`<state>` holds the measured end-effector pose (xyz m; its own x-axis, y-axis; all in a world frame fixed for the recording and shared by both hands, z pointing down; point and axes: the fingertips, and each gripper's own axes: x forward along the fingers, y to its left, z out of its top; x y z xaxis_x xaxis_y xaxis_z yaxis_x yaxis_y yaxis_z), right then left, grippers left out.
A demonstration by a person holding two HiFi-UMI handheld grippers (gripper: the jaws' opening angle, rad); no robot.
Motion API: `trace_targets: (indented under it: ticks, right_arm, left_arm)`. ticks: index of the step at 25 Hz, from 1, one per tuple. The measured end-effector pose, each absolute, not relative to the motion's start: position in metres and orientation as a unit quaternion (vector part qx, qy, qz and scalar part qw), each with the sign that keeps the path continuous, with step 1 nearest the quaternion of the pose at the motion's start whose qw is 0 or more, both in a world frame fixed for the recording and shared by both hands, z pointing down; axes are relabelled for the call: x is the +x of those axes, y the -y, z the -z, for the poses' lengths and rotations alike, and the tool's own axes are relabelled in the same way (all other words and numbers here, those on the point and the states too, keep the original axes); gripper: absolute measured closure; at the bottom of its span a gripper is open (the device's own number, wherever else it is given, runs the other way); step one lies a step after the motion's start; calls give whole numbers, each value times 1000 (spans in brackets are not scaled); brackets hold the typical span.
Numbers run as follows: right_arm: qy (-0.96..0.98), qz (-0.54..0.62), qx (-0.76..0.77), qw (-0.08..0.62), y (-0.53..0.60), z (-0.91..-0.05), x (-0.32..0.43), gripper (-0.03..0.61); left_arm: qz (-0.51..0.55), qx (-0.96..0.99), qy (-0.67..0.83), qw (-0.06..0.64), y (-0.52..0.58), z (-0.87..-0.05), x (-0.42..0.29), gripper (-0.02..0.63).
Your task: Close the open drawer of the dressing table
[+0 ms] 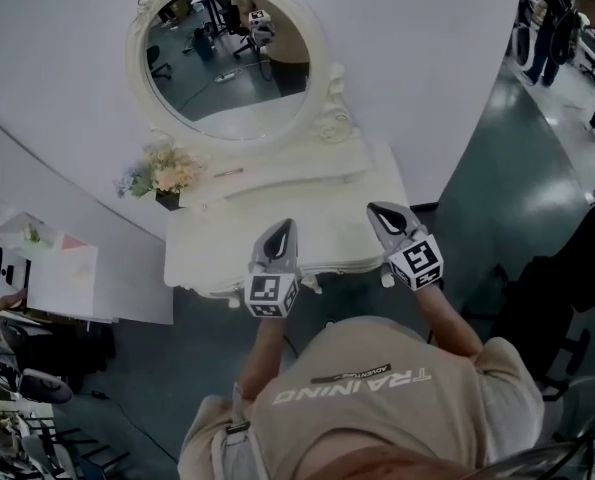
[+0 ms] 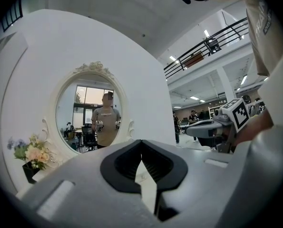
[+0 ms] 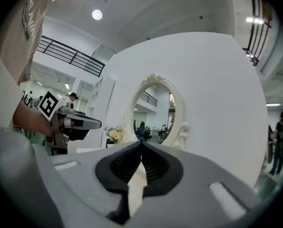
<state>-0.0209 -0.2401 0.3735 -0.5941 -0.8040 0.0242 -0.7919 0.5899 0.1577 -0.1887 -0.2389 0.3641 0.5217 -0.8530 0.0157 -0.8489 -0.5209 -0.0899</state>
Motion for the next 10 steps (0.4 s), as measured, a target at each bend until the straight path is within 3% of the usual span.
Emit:
trace_targets:
  ticks: [10]
  right_arm:
    - [887, 73, 454, 41, 247, -369, -21, 574]
  left_arm:
    - [13, -868, -494, 50, 250, -354, -193, 606]
